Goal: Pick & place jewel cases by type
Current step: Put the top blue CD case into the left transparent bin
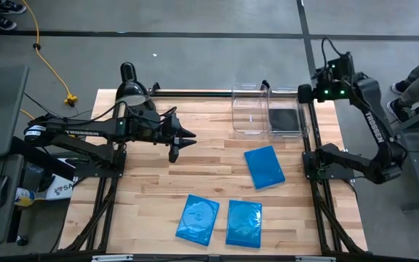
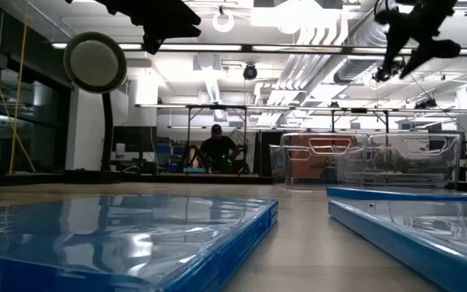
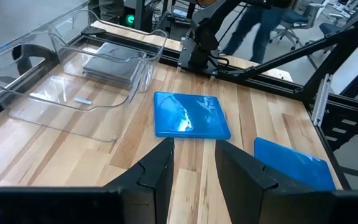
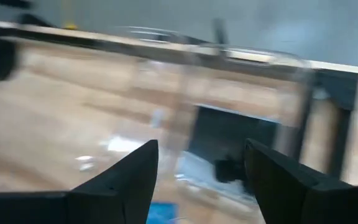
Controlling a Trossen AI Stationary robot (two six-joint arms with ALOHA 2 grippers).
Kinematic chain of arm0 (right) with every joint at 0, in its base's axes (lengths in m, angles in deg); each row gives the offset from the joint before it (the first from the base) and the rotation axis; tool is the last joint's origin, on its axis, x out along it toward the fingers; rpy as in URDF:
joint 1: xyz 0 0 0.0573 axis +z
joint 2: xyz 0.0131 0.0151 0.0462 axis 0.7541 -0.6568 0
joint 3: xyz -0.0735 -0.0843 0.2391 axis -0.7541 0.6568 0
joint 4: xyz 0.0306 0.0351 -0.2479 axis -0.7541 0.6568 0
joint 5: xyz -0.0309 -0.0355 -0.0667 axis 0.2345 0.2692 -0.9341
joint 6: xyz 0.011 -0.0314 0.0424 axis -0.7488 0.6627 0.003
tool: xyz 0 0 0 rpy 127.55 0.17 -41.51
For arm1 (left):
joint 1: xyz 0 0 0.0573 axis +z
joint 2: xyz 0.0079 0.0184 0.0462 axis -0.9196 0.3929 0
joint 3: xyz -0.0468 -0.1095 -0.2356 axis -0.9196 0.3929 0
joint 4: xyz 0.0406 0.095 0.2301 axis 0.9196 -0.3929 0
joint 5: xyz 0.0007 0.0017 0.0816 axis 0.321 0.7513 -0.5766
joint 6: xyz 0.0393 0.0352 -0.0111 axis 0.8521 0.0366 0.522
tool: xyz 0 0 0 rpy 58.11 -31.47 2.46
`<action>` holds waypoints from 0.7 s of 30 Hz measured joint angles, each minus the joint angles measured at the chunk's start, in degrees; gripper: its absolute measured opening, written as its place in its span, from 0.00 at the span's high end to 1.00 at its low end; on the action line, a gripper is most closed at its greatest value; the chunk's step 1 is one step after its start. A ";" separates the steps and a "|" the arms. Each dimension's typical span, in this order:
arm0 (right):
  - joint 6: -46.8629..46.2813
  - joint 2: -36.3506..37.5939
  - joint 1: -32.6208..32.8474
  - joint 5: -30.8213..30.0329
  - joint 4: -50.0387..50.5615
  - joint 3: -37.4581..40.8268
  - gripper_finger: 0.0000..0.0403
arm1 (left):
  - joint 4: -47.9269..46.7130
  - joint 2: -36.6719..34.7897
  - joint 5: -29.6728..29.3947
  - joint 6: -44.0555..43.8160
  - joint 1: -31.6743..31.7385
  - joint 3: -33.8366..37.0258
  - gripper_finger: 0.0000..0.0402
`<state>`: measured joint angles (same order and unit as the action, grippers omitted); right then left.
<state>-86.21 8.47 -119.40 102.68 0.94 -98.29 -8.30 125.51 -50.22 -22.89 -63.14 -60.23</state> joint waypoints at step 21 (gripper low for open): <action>-14.46 7.62 28.62 8.05 0.73 -5.21 0.50 | 4.61 3.65 0.99 -0.04 0.00 0.02 0.71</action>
<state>-100.67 16.08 -90.78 110.73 1.67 -103.50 -3.68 129.15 -49.23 -22.93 -63.14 -60.21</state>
